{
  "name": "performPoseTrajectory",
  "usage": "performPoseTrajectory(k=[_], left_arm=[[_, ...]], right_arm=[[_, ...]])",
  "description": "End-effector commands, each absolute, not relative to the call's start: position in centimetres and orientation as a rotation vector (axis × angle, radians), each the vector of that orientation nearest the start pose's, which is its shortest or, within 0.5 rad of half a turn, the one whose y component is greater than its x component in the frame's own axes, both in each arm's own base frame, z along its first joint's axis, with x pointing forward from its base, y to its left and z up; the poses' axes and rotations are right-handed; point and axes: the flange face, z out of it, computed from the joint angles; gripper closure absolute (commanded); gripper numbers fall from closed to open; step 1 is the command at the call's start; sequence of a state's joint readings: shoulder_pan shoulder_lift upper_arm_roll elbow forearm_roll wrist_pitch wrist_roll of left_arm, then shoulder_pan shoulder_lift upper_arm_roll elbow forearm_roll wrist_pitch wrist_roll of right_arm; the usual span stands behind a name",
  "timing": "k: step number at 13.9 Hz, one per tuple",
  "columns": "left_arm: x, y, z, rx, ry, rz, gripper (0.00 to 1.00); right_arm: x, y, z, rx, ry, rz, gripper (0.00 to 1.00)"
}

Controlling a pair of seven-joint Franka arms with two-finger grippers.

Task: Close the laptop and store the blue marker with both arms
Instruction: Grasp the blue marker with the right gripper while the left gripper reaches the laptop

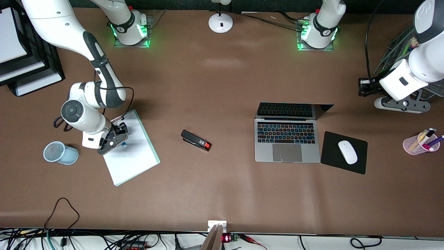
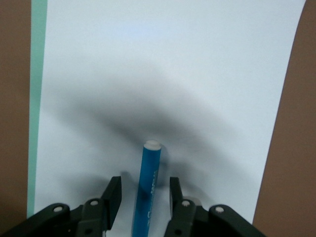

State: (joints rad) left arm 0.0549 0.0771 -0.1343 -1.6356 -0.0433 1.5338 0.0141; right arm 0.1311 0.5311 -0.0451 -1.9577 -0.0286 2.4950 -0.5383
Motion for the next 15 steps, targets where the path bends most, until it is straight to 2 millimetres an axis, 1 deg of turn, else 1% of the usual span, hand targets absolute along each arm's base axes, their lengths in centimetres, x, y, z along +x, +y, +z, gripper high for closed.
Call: performPoseTrajectory(k=[1,4,7,8,9,10,11,12,14,15], left_arm=[[56.3,-5.5,55.2,-3.188,0.174,0.359,1.00],[55.9,-5.7,54.9,-3.212,0.166,0.406,1.00],[55.5,-6.4,54.3,-3.246,0.164,0.470,1.00],[55.5,-7.6,53.8,-3.243,0.198,0.480,1.00],[55.5,-8.4,53.2,-3.238,0.214,0.502,1.00],[55.3,-9.4,53.2,-3.234,0.232,0.507,1.00],[55.1,-9.9,53.4,-3.235,0.235,0.507,1.00],[54.9,-10.9,53.5,-3.235,0.235,0.503,1.00],[54.1,-13.8,54.2,-3.234,0.229,0.497,1.00],[53.6,-15.3,54.4,-3.228,0.202,0.496,1.00]], right_arm=[[62.6,5.3,19.8,-3.009,-1.039,-0.012,0.56],[62.9,5.4,19.4,-3.008,-1.034,-0.013,0.62],[62.9,5.5,18.6,-3.010,-1.026,-0.021,0.64],[62.9,5.5,18.4,-3.012,-1.022,-0.021,0.66],[63.0,5.6,18.2,-3.013,-1.022,-0.026,0.70],[63.1,5.7,18.2,-3.014,-1.018,-0.028,0.75],[63.0,5.7,18.1,-3.014,-1.013,-0.024,0.86],[63.2,5.7,18.3,-3.015,-1.014,-0.031,1.00],[64.0,5.4,19.5,-3.021,-1.003,-0.062,1.00],[64.5,5.4,20.9,-3.023,-1.002,-0.074,1.00]])
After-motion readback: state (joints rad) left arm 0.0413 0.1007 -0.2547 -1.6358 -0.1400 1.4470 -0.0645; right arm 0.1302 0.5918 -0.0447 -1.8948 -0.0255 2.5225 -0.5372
